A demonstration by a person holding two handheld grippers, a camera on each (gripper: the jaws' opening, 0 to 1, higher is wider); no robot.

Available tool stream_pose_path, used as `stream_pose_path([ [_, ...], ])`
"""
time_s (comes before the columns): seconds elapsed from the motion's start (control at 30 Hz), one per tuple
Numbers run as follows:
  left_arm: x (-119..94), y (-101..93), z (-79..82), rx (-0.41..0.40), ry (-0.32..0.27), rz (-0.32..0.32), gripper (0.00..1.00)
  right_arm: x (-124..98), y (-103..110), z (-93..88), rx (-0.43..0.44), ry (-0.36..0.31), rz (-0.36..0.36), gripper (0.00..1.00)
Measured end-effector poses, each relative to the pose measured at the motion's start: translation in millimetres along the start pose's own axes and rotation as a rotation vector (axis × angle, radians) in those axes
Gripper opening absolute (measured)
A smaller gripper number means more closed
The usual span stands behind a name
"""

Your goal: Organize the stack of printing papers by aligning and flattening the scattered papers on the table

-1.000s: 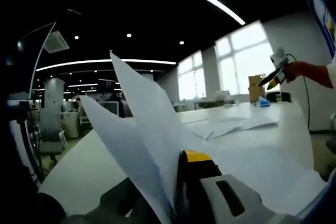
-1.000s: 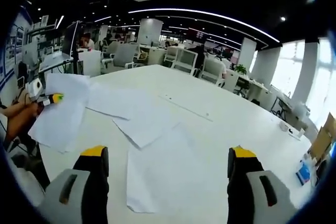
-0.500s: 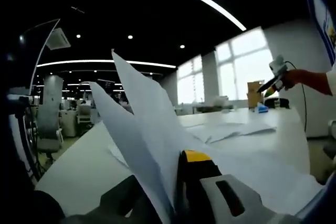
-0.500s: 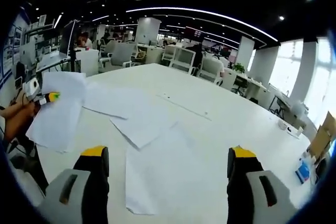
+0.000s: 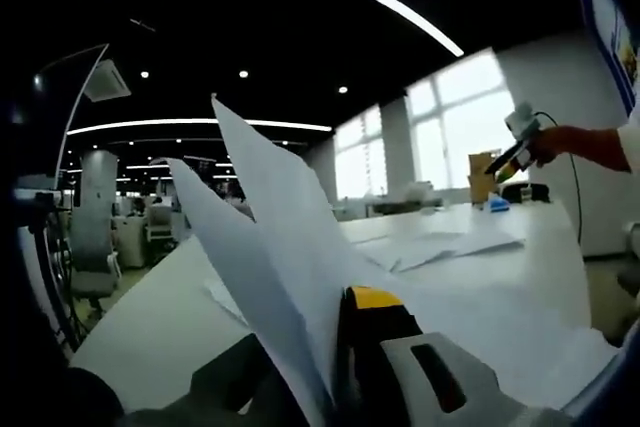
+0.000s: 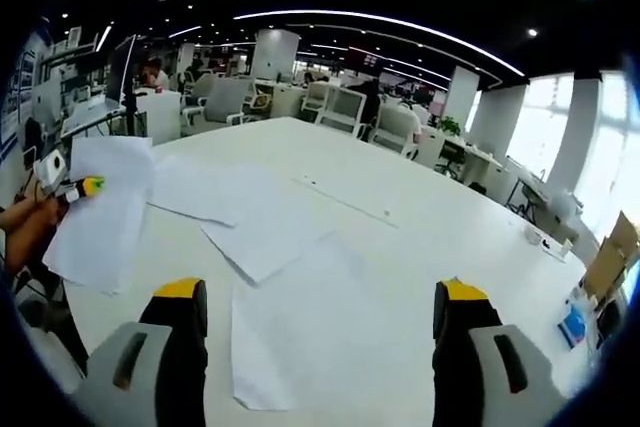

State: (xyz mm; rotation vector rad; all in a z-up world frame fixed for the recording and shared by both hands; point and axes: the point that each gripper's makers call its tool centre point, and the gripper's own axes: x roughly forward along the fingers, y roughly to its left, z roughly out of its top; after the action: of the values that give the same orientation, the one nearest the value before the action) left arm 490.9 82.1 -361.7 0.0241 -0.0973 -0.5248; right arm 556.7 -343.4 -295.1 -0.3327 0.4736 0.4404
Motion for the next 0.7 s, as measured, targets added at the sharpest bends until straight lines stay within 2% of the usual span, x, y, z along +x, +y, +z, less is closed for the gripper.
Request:
stream_pose_path([
  [0.27, -1.0, -0.2, 0.8, -0.013, -0.005, -0.01, 0.08, 1.8, 6.9, 5.0, 0.022, -0.008, 0.013, 0.89],
  [0.7, -0.2, 0.7, -1.5, -0.008, 0.005, -0.003, 0.08, 17.6, 7.5, -1.4, 0.001, 0.027, 0.034, 0.88],
])
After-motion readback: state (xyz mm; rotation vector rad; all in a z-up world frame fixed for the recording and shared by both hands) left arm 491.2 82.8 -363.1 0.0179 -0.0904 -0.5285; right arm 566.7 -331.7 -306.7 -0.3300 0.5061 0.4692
